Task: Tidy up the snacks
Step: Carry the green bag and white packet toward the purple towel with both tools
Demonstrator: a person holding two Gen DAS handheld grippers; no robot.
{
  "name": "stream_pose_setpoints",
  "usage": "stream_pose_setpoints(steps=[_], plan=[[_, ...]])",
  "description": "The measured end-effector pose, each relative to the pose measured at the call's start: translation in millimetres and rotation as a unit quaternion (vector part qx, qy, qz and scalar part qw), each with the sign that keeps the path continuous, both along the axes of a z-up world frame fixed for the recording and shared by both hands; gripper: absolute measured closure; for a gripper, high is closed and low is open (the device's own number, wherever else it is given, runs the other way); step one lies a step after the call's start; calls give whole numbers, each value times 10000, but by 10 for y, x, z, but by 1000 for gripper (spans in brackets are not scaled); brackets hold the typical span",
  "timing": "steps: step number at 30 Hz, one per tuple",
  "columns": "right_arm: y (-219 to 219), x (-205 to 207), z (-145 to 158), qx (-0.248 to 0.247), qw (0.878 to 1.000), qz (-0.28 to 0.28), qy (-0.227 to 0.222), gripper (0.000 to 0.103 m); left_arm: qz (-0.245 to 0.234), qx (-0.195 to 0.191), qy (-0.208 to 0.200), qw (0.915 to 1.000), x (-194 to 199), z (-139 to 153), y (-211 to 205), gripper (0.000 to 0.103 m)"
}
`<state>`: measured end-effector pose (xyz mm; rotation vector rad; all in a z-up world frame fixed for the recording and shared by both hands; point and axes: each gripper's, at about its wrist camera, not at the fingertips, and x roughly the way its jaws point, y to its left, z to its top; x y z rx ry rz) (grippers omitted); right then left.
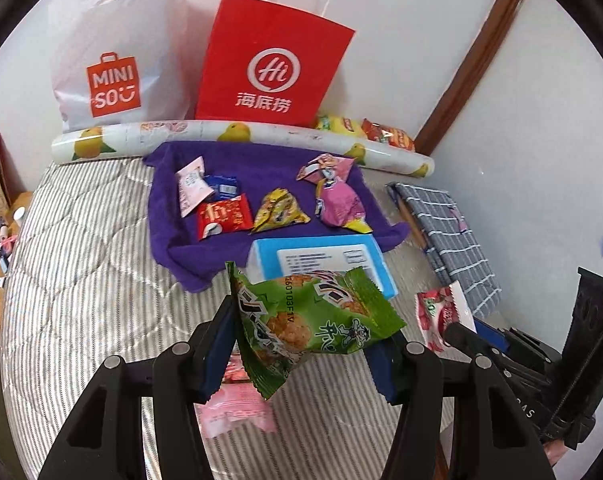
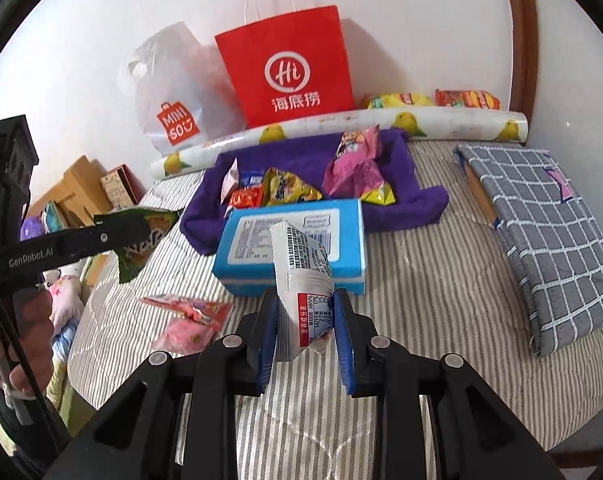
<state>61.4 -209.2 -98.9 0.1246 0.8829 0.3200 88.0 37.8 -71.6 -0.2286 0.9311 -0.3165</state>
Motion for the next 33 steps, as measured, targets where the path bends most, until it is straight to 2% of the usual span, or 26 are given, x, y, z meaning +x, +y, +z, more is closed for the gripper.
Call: stream_pose_setpoints(steps=[12,23,33], plan=[[-6,216,195,111,9996,70,-231,77,-45,-43,-137,9999,168,200,-82,47],[109,665,387,90,9988,267,-405,77,111,-28,-248,9996,483,340,18,47],[343,1167,283,52,9979,554,-328,77,351,-42,-141,9993,862,231,209,47]])
